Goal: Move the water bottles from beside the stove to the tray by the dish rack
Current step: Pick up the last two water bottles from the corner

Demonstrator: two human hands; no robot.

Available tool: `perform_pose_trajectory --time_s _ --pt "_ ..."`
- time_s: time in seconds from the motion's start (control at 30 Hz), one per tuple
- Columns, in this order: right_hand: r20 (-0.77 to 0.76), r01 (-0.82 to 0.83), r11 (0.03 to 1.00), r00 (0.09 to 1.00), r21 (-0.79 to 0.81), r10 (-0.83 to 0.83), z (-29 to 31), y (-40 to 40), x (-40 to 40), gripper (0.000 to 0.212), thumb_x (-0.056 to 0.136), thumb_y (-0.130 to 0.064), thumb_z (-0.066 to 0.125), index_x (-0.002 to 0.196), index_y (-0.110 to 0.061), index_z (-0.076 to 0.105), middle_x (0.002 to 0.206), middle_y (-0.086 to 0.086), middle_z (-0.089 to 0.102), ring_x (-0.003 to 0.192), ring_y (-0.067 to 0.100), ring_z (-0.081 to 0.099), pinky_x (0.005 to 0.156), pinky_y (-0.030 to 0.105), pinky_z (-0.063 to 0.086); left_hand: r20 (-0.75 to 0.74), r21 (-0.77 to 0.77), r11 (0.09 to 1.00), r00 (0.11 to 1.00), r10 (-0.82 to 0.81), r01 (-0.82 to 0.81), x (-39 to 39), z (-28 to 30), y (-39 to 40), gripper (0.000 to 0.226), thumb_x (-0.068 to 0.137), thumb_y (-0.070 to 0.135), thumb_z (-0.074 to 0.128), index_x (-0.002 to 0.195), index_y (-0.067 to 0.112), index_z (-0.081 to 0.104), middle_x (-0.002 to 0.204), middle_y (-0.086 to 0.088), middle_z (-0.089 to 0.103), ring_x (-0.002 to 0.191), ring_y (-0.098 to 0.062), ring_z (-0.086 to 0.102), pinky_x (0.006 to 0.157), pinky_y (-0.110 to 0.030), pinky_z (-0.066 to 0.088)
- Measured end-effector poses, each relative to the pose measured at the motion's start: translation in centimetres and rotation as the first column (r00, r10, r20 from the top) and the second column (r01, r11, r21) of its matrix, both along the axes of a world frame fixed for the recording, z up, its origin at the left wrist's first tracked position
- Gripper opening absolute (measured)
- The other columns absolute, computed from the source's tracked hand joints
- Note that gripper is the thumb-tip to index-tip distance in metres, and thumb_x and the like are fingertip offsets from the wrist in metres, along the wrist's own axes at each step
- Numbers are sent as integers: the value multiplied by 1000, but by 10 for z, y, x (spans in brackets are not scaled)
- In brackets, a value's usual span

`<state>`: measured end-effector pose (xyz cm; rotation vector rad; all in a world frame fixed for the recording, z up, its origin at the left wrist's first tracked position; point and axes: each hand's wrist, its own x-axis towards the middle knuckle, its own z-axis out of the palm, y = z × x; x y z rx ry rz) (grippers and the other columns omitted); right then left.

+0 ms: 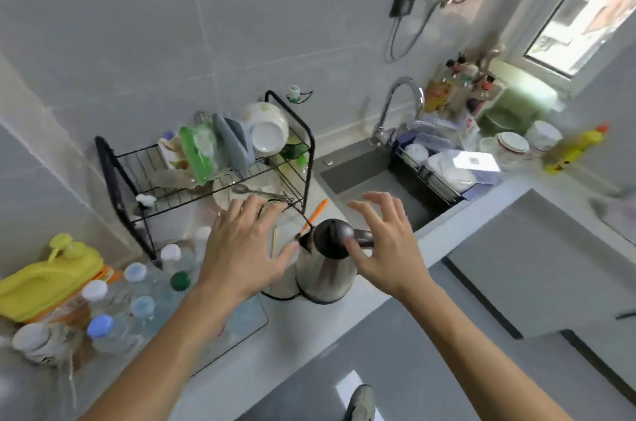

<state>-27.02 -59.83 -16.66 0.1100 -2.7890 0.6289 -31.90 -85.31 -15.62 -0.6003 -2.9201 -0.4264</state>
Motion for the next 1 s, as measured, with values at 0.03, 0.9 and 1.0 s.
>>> perform_pose_trajectory --time_s 0.03,0.9,1.0 --pt "-13 61 998 998 16 -61 3 21 11 55 94 -50 59 144 -26 55 151 0 43 137 26 41 109 45 44 -20 5 999 999 -40 40 -2 5 25 69 84 68 53 145 36 53 139 4 52 133 -25 46 101 -45 48" --pt "100 974 224 225 -24 -969 18 600 508 79 93 -68 48 163 -42 22 174 -6 14 161 19 4 132 46 11 -90 -37 401 396 -914 916 316 31 829 73 89 67 40 152 31 48 147 -3 52 140 -30 45 103 -49 50" --pt "94 989 148 149 -24 -984 11 655 545 79 93 -69 48 163 -40 25 173 -4 18 160 20 7 131 46 12 -86 -27 328 325 -942 944 352 19 905 74 90 66 40 154 29 49 148 -5 53 141 -30 44 102 -50 49"
